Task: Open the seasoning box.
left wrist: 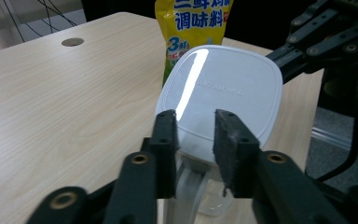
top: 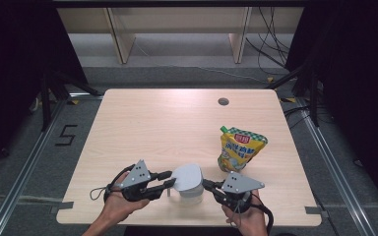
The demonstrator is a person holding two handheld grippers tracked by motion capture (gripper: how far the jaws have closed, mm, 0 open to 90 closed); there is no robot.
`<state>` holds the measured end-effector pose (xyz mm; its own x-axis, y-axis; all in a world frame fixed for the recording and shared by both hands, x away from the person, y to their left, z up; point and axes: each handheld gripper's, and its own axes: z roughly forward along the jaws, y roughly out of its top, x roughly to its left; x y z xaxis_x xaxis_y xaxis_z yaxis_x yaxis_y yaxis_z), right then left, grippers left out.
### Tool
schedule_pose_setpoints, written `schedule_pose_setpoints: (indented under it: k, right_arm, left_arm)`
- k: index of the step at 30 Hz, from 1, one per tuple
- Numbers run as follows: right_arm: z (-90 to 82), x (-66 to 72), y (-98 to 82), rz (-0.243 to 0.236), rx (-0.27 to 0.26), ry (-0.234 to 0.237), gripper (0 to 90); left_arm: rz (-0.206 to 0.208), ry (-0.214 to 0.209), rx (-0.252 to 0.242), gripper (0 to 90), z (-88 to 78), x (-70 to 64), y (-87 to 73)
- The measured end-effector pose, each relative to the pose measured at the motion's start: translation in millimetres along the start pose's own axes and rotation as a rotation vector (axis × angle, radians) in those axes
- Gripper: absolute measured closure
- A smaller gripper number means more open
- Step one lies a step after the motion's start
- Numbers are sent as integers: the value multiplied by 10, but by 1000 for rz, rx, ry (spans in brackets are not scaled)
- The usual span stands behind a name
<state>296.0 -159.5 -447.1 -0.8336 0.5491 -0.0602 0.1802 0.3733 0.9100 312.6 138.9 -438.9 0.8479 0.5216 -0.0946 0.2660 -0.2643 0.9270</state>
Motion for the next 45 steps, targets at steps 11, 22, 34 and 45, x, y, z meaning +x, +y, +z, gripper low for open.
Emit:
schedule_pose_setpoints:
  k: [11,22,34,45]
  right_arm:
    - [39,58,118,-32,-11,7,900]
    - [132,164,258,-70,-35,20,900]
    - [319,314,385,-111,-26,65,900]
    - [275,269,350,-92,-33,62,877]
  left_arm:
    - [14,16,121,362,-108,128,-358]
    - [15,86,194,307,-148,204,-574]
    - [4,87,224,284,-112,208,-642]
    - [24,90,215,263,-124,245,-638]
